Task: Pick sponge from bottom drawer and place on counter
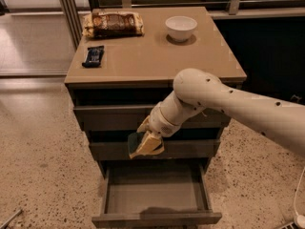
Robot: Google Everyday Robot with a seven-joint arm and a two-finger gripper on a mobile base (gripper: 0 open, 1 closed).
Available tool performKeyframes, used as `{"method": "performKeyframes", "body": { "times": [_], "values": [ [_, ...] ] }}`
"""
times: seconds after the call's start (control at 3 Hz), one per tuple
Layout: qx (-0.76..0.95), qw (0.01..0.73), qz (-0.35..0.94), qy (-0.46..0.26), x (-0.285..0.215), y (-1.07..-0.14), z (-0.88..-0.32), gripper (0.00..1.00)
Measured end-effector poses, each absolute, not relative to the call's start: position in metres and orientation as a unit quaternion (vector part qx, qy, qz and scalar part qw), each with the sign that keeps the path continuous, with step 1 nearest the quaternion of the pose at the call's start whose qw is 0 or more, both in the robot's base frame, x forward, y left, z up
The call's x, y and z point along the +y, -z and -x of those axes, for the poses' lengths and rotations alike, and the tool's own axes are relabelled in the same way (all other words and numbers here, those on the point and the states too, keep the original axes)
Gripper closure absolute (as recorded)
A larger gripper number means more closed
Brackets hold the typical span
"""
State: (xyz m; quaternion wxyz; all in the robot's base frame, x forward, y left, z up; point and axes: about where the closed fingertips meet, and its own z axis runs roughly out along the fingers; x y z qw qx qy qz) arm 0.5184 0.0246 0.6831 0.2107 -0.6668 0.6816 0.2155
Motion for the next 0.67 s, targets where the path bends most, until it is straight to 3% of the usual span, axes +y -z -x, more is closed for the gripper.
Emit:
{"method": "performKeyframes", "body": {
  "times": [0.67],
  "values": [
    [0.691, 0.216, 0.658, -0.207, 0.018, -0.702, -0.53, 1.0]
  ]
}}
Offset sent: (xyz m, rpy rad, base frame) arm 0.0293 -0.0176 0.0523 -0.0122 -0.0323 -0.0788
